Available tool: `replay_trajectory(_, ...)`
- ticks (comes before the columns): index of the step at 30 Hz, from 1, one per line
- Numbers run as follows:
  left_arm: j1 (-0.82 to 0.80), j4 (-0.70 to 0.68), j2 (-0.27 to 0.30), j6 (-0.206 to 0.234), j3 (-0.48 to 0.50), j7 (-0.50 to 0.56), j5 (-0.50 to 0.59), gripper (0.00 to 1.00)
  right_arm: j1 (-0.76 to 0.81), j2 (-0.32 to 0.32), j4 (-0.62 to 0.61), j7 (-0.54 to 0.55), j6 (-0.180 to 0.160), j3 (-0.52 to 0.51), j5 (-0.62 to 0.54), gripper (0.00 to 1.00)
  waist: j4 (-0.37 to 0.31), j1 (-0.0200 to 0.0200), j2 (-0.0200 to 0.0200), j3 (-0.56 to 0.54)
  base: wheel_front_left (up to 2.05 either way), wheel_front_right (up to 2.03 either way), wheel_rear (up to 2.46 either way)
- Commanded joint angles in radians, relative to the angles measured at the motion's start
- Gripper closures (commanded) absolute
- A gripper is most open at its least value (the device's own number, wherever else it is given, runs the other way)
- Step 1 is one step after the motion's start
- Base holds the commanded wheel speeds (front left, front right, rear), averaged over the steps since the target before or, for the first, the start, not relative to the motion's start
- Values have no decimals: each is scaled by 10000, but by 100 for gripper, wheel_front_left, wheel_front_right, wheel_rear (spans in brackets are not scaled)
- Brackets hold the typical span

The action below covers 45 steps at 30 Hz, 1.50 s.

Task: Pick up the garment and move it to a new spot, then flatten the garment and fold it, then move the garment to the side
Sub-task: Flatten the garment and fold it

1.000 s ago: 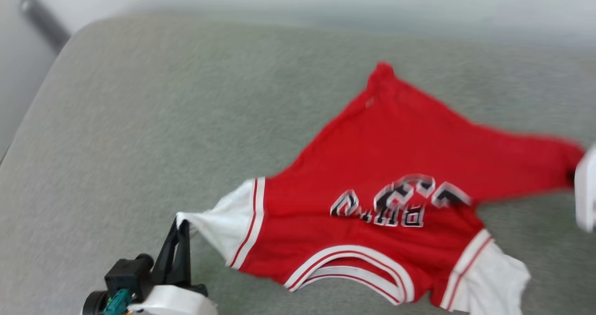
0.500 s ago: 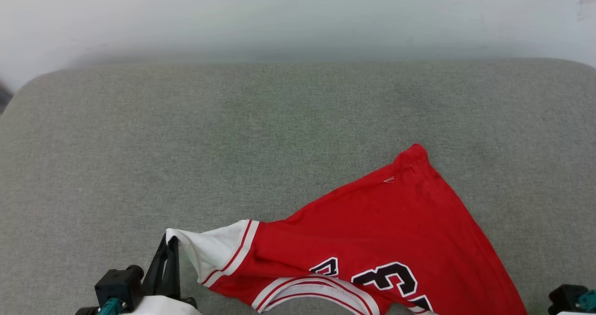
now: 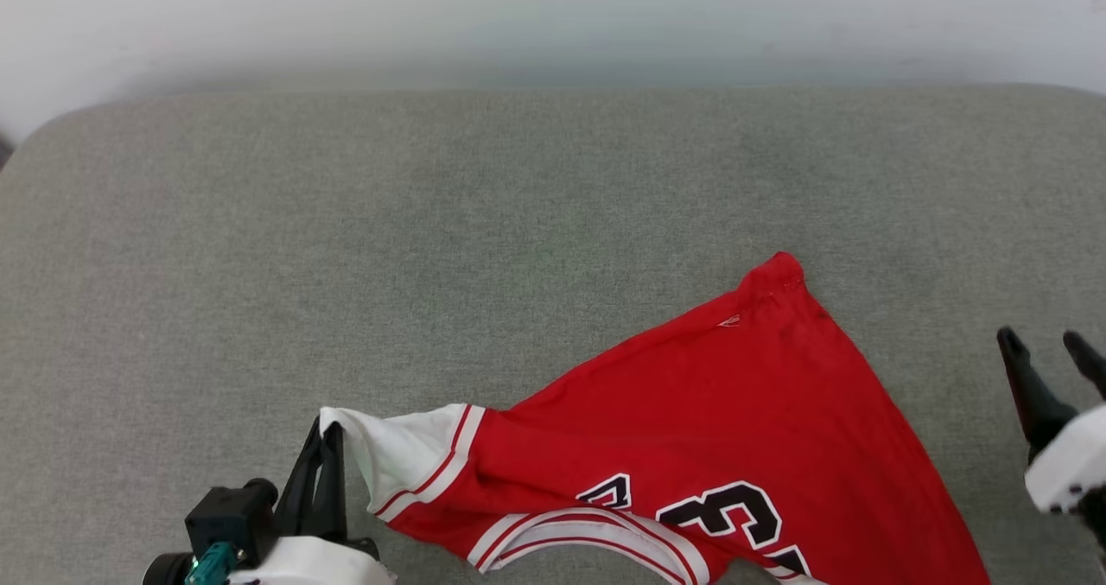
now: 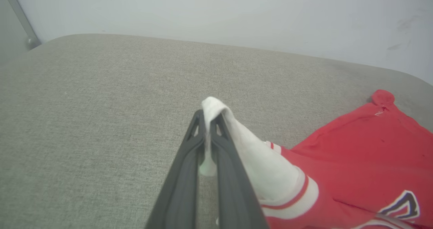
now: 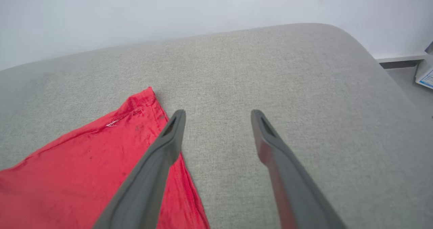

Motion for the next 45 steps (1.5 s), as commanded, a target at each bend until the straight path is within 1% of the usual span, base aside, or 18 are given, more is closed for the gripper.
replay_trajectory(1,-216,-64,-28,0,-36,5,85,100,-409,-167,213,63,-6,134,182,0,92,1,0,162,0,0,0)
replay_trajectory(3,-405,-153,-45,-72,-152,29,108,100,-1058,-497,623,485,-5,564,331,0,241,1,0,410,0,0,0)
replay_trajectory(8,-1047,-267,-107,-230,-369,-94,237,100,-2831,-1130,1453,2735,-5,1638,830,0,689,1,0,1129,0,0,0)
replay_trajectory(11,-1490,-277,-188,-365,-544,-203,319,100,-3790,-1343,1863,4213,-5,2111,917,0,1018,1,0,1573,0,0,0)
replay_trajectory(14,-1855,-212,-290,-475,-675,-346,349,100,-4599,-1439,2247,5156,-5,2649,943,0,1271,1,0,1877,0,0,0)
replay_trajectory(16,-2035,-195,-387,-503,-731,-441,342,100,-4995,-1476,2593,5479,-5,3040,995,0,1393,1,0,2046,0,0,0)
replay_trajectory(20,-2265,-163,-449,-560,-826,-552,370,100,-5598,-1557,3390,5580,-5,3699,1158,0,1574,1,0,2277,0,0,0)
replay_trajectory(26,-2341,-13,-458,-600,-877,-650,351,100,-5759,-1498,4739,5809,-5,4660,1553,0,1652,1,0,2343,0,0,0)
replay_trajectory(27,-2330,14,-460,-600,-875,-660,332,100,-5762,-1503,4915,5864,-5,4761,1611,10,1651,1,0,2328,0,0,0)
replay_trajectory(28,-2294,77,-449,-601,-876,-688,300,100,-5809,-1532,5160,5846,-5,4935,1738,86,1640,1,0,2259,0,0,0)
replay_trajectory(29,-2269,103,-437,-601,-871,-692,278,100,-5860,-1546,5250,5815,-3,5014,1785,100,1627,1,0,2210,0,0,0)
replay_trajectory(32,-2264,196,-353,-625,-833,-682,251,100,-6098,-1611,5323,5501,-5,5144,1920,100,1552,1,0,2008,0,0,0)
replay_trajectory(35,-2419,264,-159,-682,-747,-584,221,100,-6480,-1677,5296,4820,-5,5191,1808,100,1389,1,0,1712,0,0,0)
replay_trajectory(38,-2761,373,106,-876,-597,-390,93,100,-6795,-1713,5298,4065,-5,5172,1517,100,1193,1,0,1396,0,0,0)
replay_trajectory(41,-3410,572,378,-1135,-466,-31,-63,100,-6976,-1737,5426,3317,-6,5150,1052,100,963,1,0,1125,0,0,0)
replay_trajectory(45,-4606,1137,797,-1397,-237,429,-135,100,-7340,-1476,5766,2636,-6,4927,682,100,607,1,0,801,0,0,0)
